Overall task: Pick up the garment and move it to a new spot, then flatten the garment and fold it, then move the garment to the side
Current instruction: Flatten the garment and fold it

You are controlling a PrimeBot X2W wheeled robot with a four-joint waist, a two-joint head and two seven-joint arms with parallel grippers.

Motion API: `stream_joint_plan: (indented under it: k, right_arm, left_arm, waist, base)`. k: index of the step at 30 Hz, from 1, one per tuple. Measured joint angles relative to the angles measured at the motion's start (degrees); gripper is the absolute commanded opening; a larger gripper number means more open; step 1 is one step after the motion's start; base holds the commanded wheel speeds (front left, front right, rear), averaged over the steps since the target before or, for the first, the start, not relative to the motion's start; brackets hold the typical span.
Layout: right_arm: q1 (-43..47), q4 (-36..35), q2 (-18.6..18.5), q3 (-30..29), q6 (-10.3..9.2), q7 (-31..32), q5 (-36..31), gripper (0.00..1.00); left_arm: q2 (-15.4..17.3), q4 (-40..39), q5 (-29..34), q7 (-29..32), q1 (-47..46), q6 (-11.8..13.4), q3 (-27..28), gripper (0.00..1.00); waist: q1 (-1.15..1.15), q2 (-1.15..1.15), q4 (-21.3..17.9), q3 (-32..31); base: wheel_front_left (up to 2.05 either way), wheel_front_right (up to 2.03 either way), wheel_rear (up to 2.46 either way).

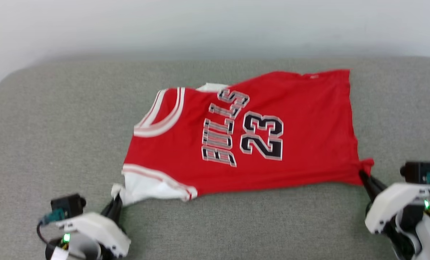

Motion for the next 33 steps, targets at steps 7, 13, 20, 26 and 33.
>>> stream_joint_plan:
  k: [7,13,20,26,33]
  right_arm:
    - [13.6,-11.4,0.8,-6.3,0.01,4.0,-2.1,0.0]
    - [25.0,-21.6,4.3,-12.3,0.0,9.9,-5.5,0.0]
    - [33.3,-31.0,8.3,-17.2,0.0,16.3,-8.7,0.0]
    - [34.0,-36.7,10.0,-17.9,-0.01,19.4,-10.6,0.0]
    - [27.7,-38.6,10.7,-18.0,-0.02,19.9,-13.9,0.0]
  left_arm:
    - [3.0,-14.9,-1.9,5.5,14.1,6.9,0.2,0.0]
    - [6.0,-27.6,-3.7,11.6,24.3,13.6,0.6,0.0]
    - [9.6,-38.8,-5.2,16.3,31.6,19.2,1.7,0.0]
    - [11.3,-43.0,-4.4,16.7,30.6,19.4,2.4,0.0]
    - [10.0,-41.6,-0.9,14.4,19.4,16.2,0.9,0.0]
  waist:
    - [0.0,0.0,0.4,-4.5]
    - [0.0,0.0,1.4,-6.4]
    - [0.01,0.0,2.3,-7.4]
    - [0.02,0.0,2.4,-6.7]
    - [0.02,0.0,1.9,-3.3]
  base:
    - [0.0,0.0,0.0]
    - [0.0,0.0,0.0]
    - [0.0,0.0,0.0]
    - [0.0,0.0,0.0]
    - [0.0,0.0,0.0]
